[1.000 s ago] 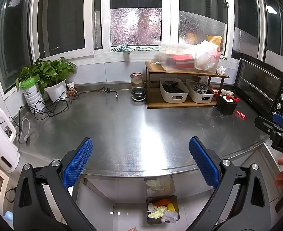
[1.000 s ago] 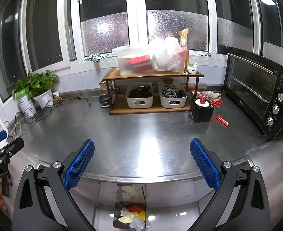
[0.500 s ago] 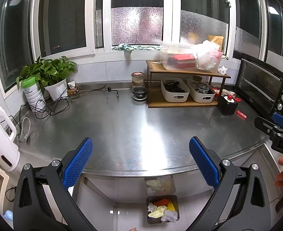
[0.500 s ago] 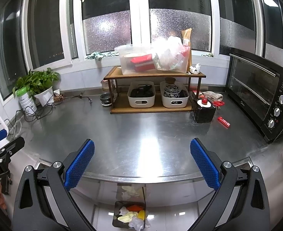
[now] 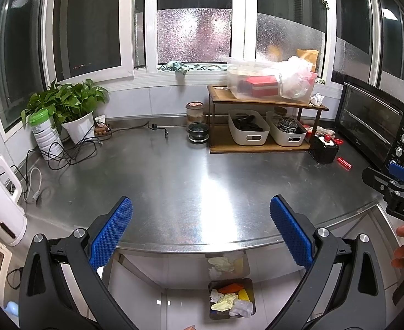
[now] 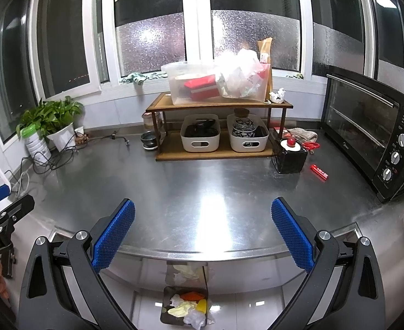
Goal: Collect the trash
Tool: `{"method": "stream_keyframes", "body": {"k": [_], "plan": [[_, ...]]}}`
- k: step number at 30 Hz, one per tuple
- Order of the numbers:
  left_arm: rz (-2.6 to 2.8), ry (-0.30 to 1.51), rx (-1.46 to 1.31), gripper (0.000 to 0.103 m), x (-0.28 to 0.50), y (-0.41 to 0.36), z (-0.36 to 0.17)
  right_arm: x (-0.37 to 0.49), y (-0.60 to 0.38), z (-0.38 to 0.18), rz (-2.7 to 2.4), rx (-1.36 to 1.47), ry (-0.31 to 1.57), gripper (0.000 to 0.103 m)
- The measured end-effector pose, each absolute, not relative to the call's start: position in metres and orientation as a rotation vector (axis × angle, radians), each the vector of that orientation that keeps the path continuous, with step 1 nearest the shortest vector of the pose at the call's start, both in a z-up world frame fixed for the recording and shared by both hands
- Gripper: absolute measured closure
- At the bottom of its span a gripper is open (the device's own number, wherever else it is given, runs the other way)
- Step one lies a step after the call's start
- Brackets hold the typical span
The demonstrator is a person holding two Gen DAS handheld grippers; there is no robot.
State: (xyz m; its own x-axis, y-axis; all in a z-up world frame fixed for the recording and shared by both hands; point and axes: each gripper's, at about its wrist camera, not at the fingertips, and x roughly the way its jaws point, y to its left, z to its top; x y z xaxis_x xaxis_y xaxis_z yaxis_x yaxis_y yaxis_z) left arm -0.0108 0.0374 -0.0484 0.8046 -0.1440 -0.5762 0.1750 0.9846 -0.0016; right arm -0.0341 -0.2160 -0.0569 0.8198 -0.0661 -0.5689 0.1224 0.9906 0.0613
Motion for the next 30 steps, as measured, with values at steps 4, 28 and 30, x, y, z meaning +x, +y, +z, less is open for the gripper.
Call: {"method": "stream_keyframes", "body": {"k": [4, 28, 30], "plan": [[-0.175, 0.616, 0.056, 0.008, -0.009, 0.034, -0.05, -0.033, -0.218, -0.059, -0.098, 0.104, 0.603, 0.003], [-0.154, 0.613, 0.047, 0.008, 0.001, 0.03, -0.051, -0.021, -0.221, -0.063, -0.103, 0.113, 0.612, 0.003], [-0.158, 0.617, 0.047, 0.008, 0.001, 0.029, -0.052, -0.021, -0.221, -0.063, -0.105, 0.113, 0.611, 0.003]]}}
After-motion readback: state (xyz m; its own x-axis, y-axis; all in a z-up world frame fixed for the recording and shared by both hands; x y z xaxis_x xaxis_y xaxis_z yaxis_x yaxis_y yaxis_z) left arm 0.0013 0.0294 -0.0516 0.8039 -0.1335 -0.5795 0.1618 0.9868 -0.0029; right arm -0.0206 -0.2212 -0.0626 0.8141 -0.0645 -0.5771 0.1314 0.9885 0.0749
